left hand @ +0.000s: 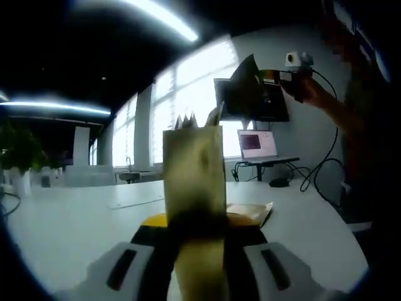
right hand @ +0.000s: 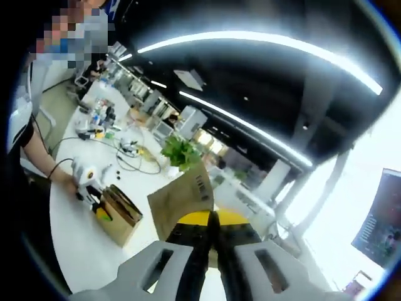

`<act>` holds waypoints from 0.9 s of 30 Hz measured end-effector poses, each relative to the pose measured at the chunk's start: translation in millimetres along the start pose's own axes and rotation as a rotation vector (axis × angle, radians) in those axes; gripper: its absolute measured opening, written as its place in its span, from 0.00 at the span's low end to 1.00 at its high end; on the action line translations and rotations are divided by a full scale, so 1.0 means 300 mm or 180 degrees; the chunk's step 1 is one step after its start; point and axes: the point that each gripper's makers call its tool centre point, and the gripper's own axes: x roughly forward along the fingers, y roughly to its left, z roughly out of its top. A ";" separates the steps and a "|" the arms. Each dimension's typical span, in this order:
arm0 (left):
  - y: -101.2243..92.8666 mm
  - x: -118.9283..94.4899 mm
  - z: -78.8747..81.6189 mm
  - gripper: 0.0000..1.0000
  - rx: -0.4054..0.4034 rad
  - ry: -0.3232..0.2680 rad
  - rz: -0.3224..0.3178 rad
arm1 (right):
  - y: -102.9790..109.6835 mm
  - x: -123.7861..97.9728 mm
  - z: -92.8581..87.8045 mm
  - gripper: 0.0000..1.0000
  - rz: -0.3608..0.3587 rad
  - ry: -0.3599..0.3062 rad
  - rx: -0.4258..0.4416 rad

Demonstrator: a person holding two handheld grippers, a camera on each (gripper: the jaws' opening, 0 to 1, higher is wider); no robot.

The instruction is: Extract single mask from mask box in order stack masks on table

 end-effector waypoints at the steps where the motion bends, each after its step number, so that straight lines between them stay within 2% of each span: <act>1: 0.000 0.000 0.000 0.32 0.0003 0.0000 0.0001 | -0.003 -0.005 -0.011 0.00 -0.0004 0.0043 -0.0019; 7: -0.001 0.000 0.000 0.32 0.0005 0.0001 0.0002 | -0.020 -0.028 -0.078 0.00 -0.0061 0.0193 -0.0008; 8: -0.001 -0.001 0.000 0.32 0.0008 0.0000 0.0005 | -0.022 -0.028 -0.109 0.00 -0.0093 0.0256 -0.0021; 13: -0.001 -0.001 -0.001 0.32 0.0013 0.0001 0.0008 | -0.025 -0.021 -0.180 0.00 -0.0142 0.0374 -0.0014; 18: -0.002 -0.002 -0.003 0.32 0.0015 0.0001 0.0012 | 0.001 0.004 -0.254 0.00 -0.0136 0.0482 -0.0007; 27: 0.000 -0.003 -0.008 0.32 0.0009 0.0001 0.0011 | 0.047 0.050 -0.335 0.00 -0.0100 0.0556 0.0070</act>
